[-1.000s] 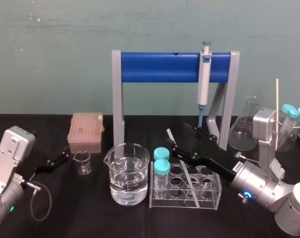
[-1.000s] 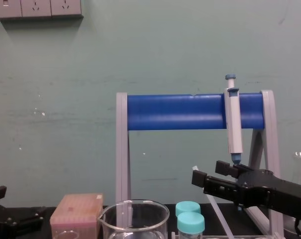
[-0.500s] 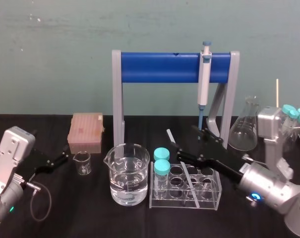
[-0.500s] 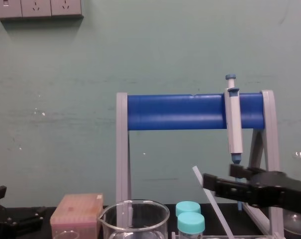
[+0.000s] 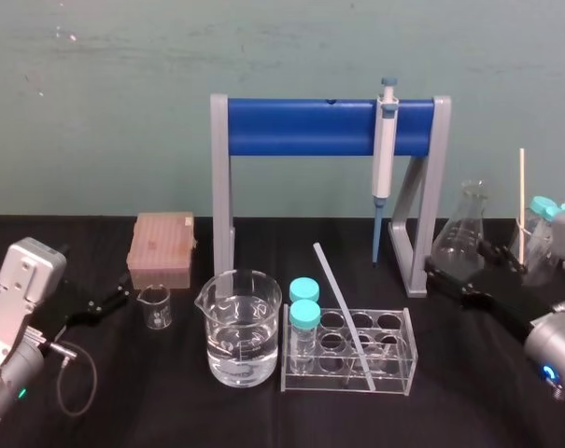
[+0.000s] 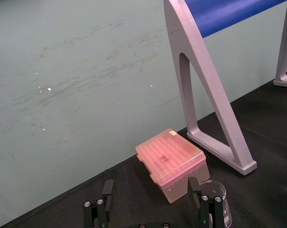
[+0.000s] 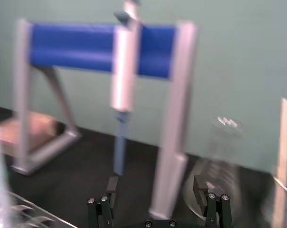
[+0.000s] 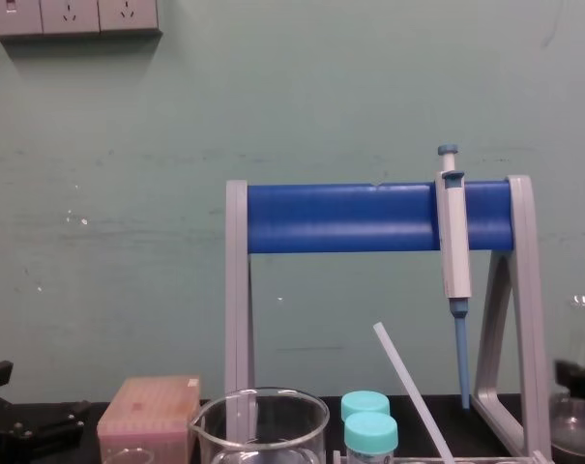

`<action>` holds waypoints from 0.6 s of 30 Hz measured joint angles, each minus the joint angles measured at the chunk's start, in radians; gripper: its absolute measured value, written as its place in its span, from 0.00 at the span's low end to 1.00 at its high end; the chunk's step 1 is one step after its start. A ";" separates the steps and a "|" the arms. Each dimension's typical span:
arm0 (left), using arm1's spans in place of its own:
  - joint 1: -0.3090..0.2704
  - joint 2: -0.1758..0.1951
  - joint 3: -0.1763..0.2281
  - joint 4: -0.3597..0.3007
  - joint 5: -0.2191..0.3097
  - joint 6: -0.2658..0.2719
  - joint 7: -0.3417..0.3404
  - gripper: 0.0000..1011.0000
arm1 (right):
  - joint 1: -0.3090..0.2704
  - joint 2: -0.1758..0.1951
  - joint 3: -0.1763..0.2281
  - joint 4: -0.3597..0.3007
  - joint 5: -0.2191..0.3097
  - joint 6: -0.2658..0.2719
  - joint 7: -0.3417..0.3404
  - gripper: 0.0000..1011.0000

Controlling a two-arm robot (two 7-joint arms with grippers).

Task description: Pick up the stirring rod with one hand, then place it down.

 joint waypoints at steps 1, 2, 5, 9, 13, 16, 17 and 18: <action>0.000 0.000 0.000 0.000 0.000 0.000 0.000 0.99 | 0.000 -0.003 0.003 0.009 -0.019 0.020 -0.029 0.99; 0.000 0.000 0.000 0.000 0.000 0.000 0.000 0.99 | 0.000 -0.005 0.005 0.014 -0.027 0.030 -0.041 0.99; 0.000 0.000 0.000 0.000 0.000 0.000 0.000 0.99 | 0.006 -0.011 0.007 0.033 -0.051 0.056 -0.066 0.99; 0.000 0.000 0.000 0.000 0.000 0.000 0.000 0.99 | 0.008 -0.013 0.007 0.038 -0.056 0.061 -0.071 0.99; 0.000 0.000 0.000 0.000 0.000 0.000 0.000 0.99 | 0.007 -0.012 0.007 0.035 -0.053 0.058 -0.070 0.99; 0.000 0.000 0.000 0.000 0.000 0.000 0.000 0.99 | 0.007 -0.011 0.007 0.033 -0.051 0.055 -0.068 0.99; 0.000 0.000 0.000 0.000 0.000 0.000 0.000 0.99 | 0.006 -0.011 0.007 0.032 -0.051 0.054 -0.067 0.99; 0.000 0.000 0.000 0.000 0.000 0.000 0.000 0.99 | 0.006 -0.011 0.007 0.032 -0.051 0.054 -0.067 0.99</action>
